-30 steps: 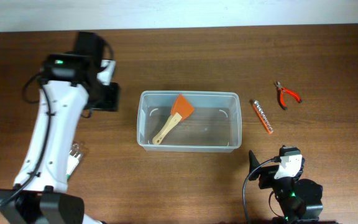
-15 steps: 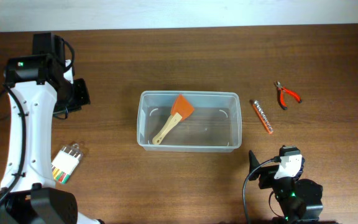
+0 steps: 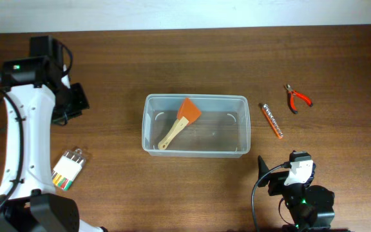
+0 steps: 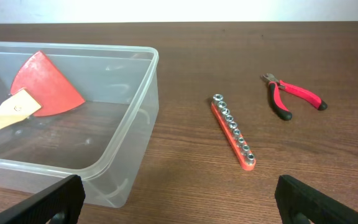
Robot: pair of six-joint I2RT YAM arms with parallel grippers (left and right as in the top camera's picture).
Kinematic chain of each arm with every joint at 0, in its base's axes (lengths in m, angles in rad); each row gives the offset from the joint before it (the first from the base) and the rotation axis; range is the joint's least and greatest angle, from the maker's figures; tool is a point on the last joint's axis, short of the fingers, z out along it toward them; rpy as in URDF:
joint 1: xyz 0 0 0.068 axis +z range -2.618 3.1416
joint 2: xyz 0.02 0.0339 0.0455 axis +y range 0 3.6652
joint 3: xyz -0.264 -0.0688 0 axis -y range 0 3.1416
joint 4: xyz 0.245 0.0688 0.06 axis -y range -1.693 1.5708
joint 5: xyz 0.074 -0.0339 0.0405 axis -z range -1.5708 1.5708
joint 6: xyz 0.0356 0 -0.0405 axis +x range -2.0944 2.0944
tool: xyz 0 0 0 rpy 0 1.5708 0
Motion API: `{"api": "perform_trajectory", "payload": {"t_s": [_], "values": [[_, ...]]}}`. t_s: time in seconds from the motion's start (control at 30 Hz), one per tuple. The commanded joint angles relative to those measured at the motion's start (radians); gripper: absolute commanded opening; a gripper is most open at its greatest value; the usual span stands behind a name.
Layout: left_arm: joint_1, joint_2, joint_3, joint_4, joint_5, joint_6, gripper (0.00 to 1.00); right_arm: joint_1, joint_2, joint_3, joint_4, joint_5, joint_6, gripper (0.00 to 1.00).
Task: Pack container
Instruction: 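Move the left gripper down-left toward the clear screwdriver blister pack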
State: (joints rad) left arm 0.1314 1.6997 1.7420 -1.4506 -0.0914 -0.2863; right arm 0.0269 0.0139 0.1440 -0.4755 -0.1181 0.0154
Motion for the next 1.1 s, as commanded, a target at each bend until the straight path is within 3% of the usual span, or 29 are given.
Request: {"api": "perform_trajectory", "payload": {"t_s": [0.0, 0.23, 0.4, 0.5, 0.53, 0.6, 0.73, 0.83, 0.9, 1.07], "values": [[0.062, -0.006, 0.006, -0.044, -0.044, -0.198, 0.54, 0.005, -0.008, -0.006, 0.000, -0.001, 0.001, 0.99], [0.185, -0.007, -0.030, -0.133, -0.045, -0.468, 0.57, 0.005, -0.008, -0.006, 0.000, -0.001, 0.001, 0.99], [0.216, -0.007, -0.109, -0.093, -0.081, -0.478, 0.53, 0.005, -0.008, -0.006, 0.000, -0.001, 0.001, 0.98], [0.211, -0.007, -0.167, 0.020, -0.158, -0.299, 0.47, 0.005, -0.008, -0.006, 0.000, -0.001, 0.001, 0.99], [0.204, -0.007, -0.195, 0.097, -0.167, -0.131, 0.48, 0.005, -0.008, -0.006, 0.000, -0.001, 0.001, 0.99], [0.195, -0.007, -0.217, 0.158, -0.155, 0.093, 0.56, 0.005, -0.008, -0.006, 0.000, -0.001, 0.001, 0.99], [0.175, -0.007, -0.221, 0.189, -0.142, 0.316, 0.67, 0.005, -0.008, -0.006, 0.000, -0.002, 0.001, 0.99], [0.172, -0.007, -0.221, 0.198, -0.136, 0.450, 0.83, 0.005, -0.008, -0.006, -0.006, -0.002, 0.001, 0.99], [0.170, -0.007, -0.221, 0.171, -0.133, 0.568, 0.83, 0.005, -0.008, -0.006, -0.011, -0.002, 0.001, 0.99], [0.169, -0.007, -0.229, 0.134, -0.102, 0.675, 0.84, 0.005, -0.008, -0.006, -0.015, -0.002, 0.001, 0.98]]}}
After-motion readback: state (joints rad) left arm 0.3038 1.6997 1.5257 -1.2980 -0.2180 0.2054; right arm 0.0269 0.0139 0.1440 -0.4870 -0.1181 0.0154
